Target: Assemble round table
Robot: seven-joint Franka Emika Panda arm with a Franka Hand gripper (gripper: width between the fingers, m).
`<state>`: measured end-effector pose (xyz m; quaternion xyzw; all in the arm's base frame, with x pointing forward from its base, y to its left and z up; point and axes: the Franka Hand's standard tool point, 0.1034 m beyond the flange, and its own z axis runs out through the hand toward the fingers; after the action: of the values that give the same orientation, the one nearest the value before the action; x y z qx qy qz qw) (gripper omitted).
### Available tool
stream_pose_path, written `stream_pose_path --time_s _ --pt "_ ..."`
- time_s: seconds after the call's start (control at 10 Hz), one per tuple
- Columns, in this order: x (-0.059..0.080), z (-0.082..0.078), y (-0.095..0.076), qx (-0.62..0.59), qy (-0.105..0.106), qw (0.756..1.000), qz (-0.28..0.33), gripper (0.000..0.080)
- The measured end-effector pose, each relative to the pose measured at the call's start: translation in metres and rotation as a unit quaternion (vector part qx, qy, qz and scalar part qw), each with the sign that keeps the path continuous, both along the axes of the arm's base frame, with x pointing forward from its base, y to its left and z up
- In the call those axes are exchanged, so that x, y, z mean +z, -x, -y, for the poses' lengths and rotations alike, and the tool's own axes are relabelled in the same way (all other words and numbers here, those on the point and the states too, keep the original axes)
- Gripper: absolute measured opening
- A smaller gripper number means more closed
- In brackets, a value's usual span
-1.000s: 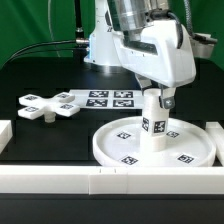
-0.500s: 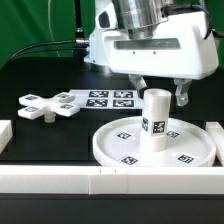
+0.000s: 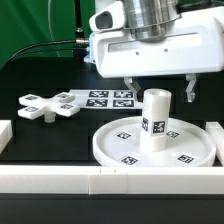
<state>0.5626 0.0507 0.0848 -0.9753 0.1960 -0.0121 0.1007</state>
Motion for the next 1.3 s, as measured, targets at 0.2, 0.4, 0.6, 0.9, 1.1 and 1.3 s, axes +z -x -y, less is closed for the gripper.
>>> stream_pose_path --time_s 0.2,0.4,0.6,0.9,1.1,1.3 --pt "0.000 0.001 0.000 0.063 0.004 0.998 0.012 0.0649" --pt "-0.001 0.001 0.001 0.119 0.008 0.993 0.022 0.0649" --pt "0.002 0.001 -0.006 0.240 0.035 0.969 0.055 0.0649" --pt "0.006 -0.004 -0.012 0.363 0.062 0.927 0.079 0.0649" --pt "0.006 -0.003 -0.011 0.432 0.067 0.895 0.089 0.0649" --pt "0.005 -0.002 -0.011 0.473 0.069 0.873 0.095 0.0649"
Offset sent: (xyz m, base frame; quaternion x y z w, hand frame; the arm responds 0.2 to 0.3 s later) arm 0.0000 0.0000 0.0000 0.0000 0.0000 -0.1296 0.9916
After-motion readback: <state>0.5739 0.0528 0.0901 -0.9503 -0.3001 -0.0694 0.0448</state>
